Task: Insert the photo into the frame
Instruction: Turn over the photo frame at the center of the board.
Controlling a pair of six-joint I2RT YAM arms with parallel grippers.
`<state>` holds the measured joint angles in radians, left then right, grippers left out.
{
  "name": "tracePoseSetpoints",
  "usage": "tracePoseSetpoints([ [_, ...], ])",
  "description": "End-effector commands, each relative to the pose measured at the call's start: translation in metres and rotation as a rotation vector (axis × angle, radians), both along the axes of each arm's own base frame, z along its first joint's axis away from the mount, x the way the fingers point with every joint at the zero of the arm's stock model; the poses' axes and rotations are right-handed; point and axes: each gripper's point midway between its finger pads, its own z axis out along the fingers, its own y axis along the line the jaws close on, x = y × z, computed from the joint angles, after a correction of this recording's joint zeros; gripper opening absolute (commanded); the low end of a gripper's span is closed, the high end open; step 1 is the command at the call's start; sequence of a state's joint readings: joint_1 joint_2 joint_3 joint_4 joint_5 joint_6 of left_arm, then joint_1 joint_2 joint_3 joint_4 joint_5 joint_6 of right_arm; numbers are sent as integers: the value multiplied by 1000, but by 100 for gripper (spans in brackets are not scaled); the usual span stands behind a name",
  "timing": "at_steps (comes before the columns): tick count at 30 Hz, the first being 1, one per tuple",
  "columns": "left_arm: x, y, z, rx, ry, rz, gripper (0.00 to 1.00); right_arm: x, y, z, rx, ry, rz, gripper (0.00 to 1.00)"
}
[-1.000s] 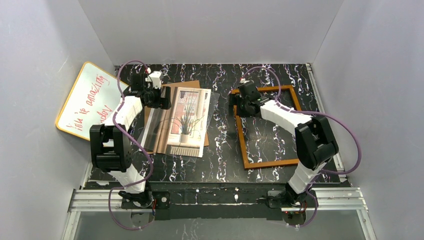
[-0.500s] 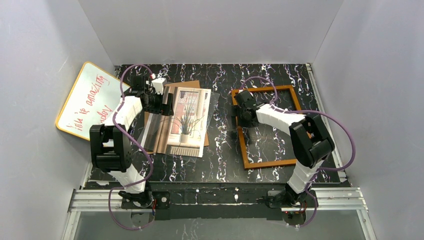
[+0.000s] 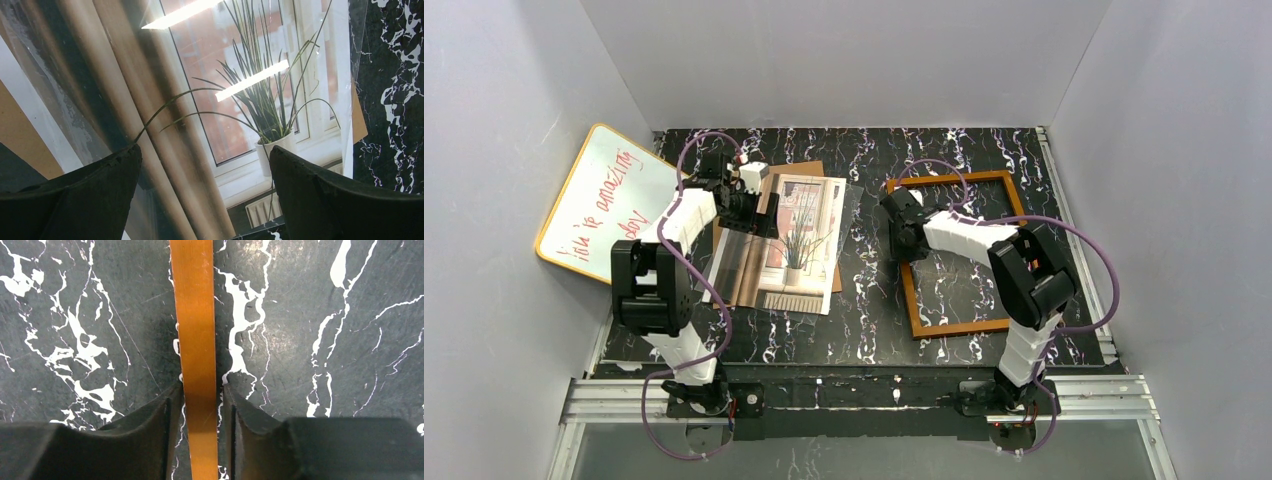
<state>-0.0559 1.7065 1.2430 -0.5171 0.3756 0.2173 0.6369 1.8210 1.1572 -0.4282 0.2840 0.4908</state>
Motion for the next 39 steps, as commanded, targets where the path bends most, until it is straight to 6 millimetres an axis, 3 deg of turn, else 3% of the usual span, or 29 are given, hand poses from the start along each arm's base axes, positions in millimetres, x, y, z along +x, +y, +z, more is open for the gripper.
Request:
tracePoseSetpoints([
  [1, 3, -1, 13, 7, -2, 6, 98, 0, -1, -4, -50, 14, -29, 40],
  [6, 4, -3, 19, -9, -7, 10, 98, 6, 16, 7, -17, 13, -26, 22],
  [10, 8, -6, 22, -30, 1, 32, 98, 19, 51, 44, 82, -19, -7, 10],
  [13, 9, -10, 26, -55, 5, 40, 98, 25, 83, 85, 216, -19, 22, 2],
  [16, 10, -13, 29, -71, 5, 44, 98, 28, 117, 144, 401, -59, 88, 1],
  [22, 13, -21, 40, -115, -7, 47, 98, 15, 161, 249, 730, -82, 189, 1],
  [26, 16, -26, 51, -132, -27, 49, 98, 4, 175, 301, 915, -78, 217, 1],
  [31, 18, -34, 70, -148, -67, 46, 98, -8, 182, 348, 1105, -55, 259, 1],
  [35, 24, -39, 85, -159, -96, 65, 98, -13, 182, 371, 1216, -54, 272, 1],
  [39, 32, -47, 101, -165, -138, 64, 98, -12, 175, 381, 1279, -55, 255, 1],
])
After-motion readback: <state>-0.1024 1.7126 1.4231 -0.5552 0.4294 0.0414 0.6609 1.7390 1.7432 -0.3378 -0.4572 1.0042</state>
